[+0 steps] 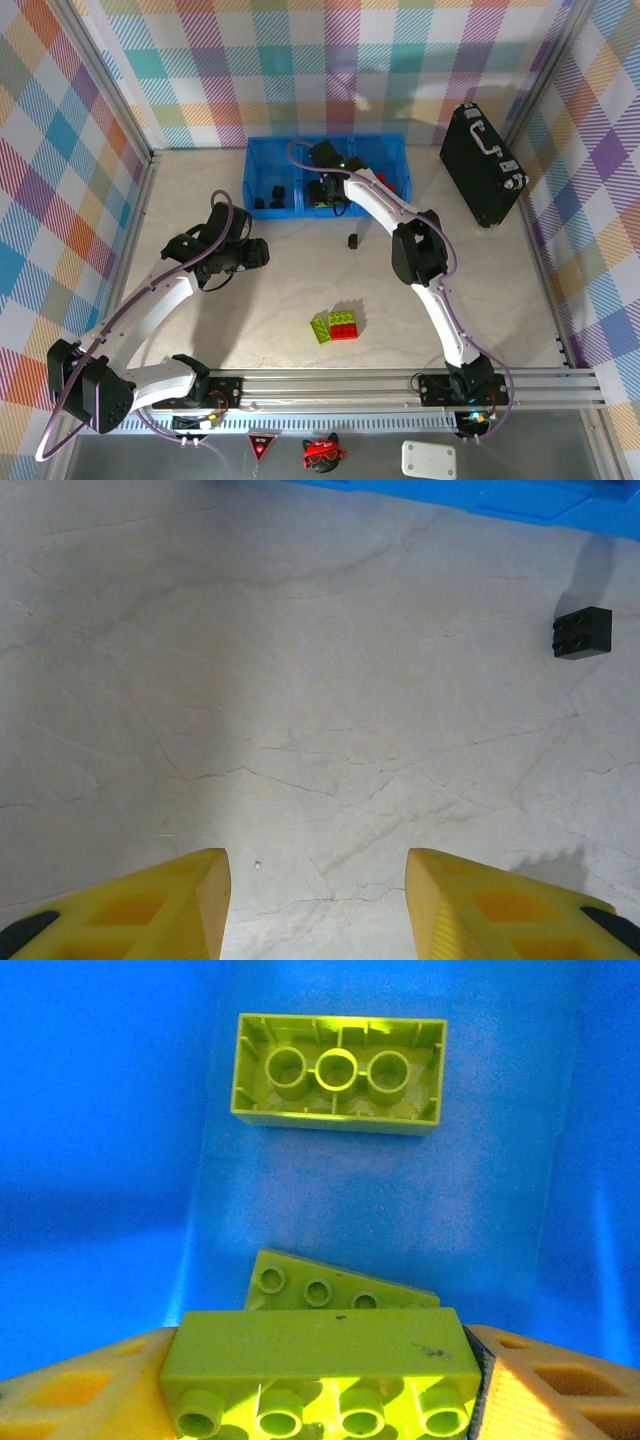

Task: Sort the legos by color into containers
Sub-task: Place the lego in the container.

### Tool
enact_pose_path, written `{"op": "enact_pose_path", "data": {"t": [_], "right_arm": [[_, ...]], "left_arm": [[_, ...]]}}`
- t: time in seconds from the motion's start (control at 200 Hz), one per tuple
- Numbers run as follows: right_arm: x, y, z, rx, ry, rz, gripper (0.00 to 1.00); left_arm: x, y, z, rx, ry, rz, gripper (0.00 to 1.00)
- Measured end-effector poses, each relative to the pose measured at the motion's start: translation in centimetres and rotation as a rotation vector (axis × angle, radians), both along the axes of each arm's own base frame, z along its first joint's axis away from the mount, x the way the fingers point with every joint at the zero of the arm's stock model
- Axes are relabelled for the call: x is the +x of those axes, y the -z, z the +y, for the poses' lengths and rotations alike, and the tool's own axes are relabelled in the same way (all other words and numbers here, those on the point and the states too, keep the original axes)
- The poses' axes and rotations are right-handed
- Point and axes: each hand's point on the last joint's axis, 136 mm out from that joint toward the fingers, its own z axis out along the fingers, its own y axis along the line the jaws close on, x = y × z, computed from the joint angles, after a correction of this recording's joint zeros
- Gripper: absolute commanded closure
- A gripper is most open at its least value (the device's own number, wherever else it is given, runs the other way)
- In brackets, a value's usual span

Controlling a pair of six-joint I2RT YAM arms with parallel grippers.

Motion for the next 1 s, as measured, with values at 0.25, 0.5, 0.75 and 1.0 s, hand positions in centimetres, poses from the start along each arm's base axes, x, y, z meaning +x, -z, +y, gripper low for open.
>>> {"op": "enact_pose_path", "data": {"t": [0.25, 0.5, 0.75, 1.0], "right_arm": [[0.3, -0.8, 0.3, 0.017, -0.003, -0.012, 0.27], [0.3, -1.4, 0.5, 0.030, -0.008, -0.015, 0.28], [-1.0, -3.8, 0.1, 0.047, -0.018, -0.012, 0.29], [-4.3, -8.4, -1.6, 0.077, -0.012, -0.028, 0.30]], "left_arm": [[0.0, 0.0, 0.0, -0.002, -0.002, 0.000, 0.50], [0.0, 0.0, 0.0, -0.006, -0.004, 0.002, 0.50], [-0.6, 0.0, -1.2, -0.021, 0.016, 0.007, 0.50], [-1.5, 0.6, -2.7, -0.028, 0.050, 0.022, 0.50]]}}
